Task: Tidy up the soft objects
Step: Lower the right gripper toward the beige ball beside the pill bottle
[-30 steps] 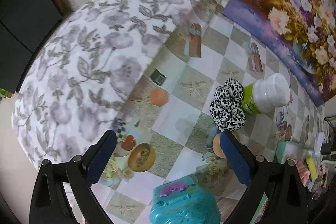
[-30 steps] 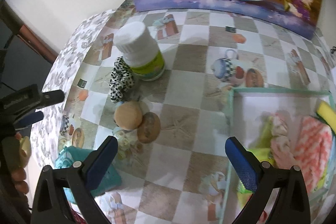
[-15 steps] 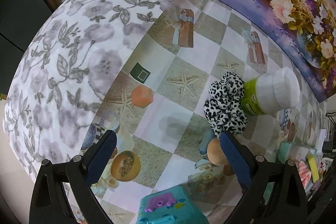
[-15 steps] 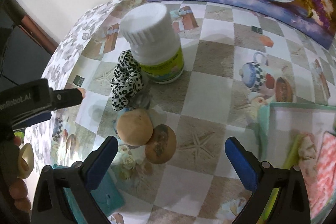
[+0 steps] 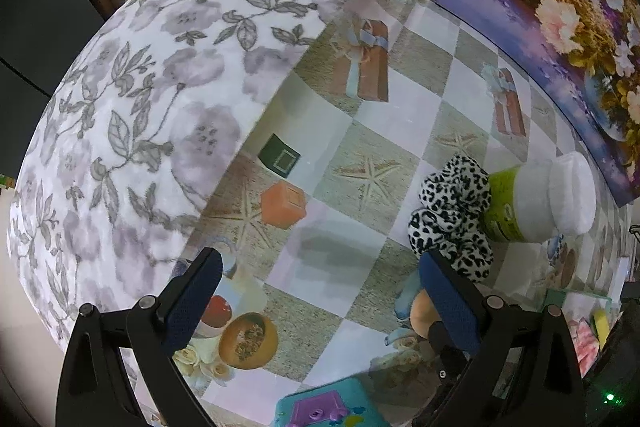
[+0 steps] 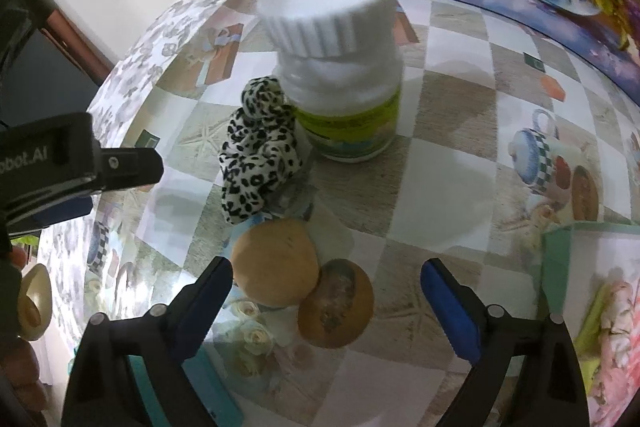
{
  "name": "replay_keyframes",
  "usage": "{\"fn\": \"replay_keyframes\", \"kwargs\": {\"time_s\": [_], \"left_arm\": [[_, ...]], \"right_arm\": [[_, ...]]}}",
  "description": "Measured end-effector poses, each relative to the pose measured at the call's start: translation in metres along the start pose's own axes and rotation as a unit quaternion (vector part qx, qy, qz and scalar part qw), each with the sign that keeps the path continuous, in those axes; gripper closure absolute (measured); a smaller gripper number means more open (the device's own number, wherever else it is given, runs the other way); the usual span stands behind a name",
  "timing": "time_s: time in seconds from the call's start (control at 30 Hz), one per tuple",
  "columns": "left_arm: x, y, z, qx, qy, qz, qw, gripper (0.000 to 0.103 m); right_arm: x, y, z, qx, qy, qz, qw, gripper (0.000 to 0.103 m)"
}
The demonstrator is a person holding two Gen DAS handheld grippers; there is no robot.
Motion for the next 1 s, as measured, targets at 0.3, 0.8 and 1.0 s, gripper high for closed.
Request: {"fn": "replay_keyframes", "kwargs": {"time_s": [0.3,0.8,1.0], "left_arm": [[-0.005,-0.005,-0.003,-0.002,0.008,-0.005,1.0000,0.004],[-0.004,0.015,-0.004,0.020,0.010,-0.004,0.9997,0.004],[-0.010,0.015,-0.005,0.024,0.017,-0.008,0.9995,0.004]], "right_arm": [[0.019,-0.019,-0.002,-0.024,-0.001,0.027,0.999,0.006],[0.018,-0.010,-0.002,-0.019,0.004,0.051,0.998,0.024],[0.010,0.000,-0.002,-0.007,-0.021,0.012,1.000,0.024]]}}
Point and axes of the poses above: each gripper's, at about its wrist camera, not at the fingertips, and x roughly the way its jaws point, y to its right, z to its underside, the point moved 2 cm from there along x, roughly the way its jaws point, and after that the axes turned 8 degrees about x, right-handed, at the moved point
